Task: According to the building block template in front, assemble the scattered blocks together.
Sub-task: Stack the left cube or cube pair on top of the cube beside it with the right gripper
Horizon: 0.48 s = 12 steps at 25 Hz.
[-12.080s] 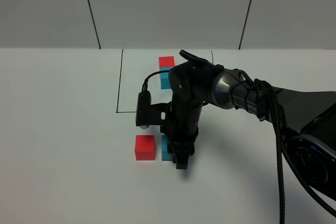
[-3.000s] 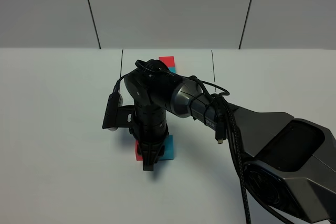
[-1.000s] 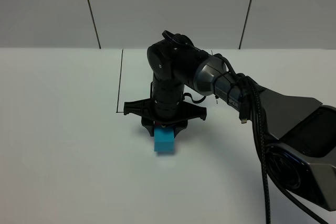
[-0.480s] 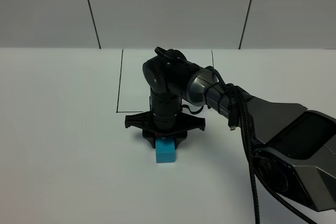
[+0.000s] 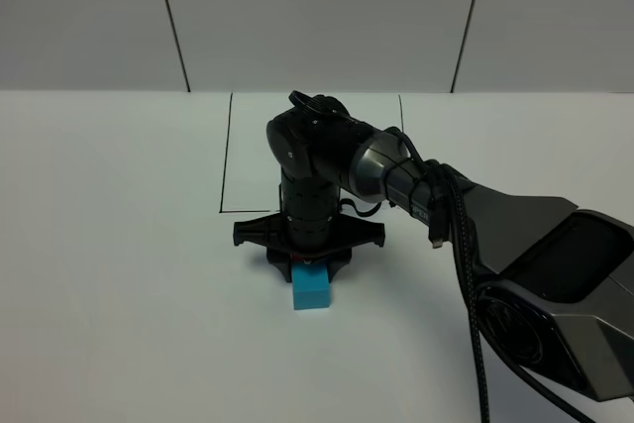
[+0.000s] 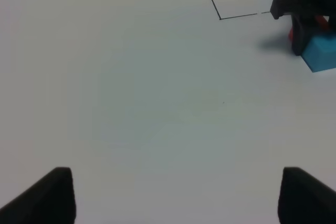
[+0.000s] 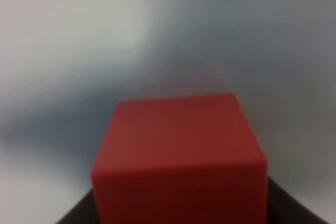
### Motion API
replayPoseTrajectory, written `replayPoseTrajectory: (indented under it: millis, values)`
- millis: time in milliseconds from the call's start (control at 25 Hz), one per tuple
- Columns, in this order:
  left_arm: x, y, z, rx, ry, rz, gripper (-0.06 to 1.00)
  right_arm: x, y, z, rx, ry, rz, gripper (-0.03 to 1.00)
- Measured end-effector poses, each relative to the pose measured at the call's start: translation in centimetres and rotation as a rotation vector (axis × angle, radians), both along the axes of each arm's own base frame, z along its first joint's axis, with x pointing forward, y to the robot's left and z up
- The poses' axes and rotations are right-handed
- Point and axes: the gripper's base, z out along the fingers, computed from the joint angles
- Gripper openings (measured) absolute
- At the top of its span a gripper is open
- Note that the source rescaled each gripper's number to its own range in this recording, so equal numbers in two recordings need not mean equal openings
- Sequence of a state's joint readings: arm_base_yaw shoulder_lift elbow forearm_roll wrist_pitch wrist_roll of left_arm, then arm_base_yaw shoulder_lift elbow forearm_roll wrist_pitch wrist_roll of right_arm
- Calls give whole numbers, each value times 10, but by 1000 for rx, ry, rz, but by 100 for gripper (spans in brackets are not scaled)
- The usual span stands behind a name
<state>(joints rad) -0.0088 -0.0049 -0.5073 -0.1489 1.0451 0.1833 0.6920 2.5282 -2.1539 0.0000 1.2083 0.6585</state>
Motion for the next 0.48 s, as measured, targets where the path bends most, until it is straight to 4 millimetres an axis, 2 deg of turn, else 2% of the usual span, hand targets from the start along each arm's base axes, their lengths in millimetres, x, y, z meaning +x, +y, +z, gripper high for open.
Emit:
replayPoseTrajectory:
  millis: [40, 120, 240, 320, 360, 440, 480]
  values:
    - [0, 0, 0, 0, 0, 0, 68, 0, 0, 0, 0, 0, 4, 1]
    - [0, 0, 0, 0, 0, 0, 68, 0, 1, 0, 6, 2, 7, 12]
    - [0, 0, 0, 0, 0, 0, 68, -1, 3, 0, 28, 9, 16, 51]
    - [0, 0, 0, 0, 0, 0, 68, -2, 4, 1, 41, 16, 18, 81]
    - [0, 0, 0, 0, 0, 0, 68, -2, 4, 1, 42, 16, 18, 92]
    - [0, 0, 0, 0, 0, 0, 68, -2, 5, 2, 44, 15, 26, 100]
    - [0, 0, 0, 0, 0, 0, 68, -2, 5, 2, 45, 16, 26, 100]
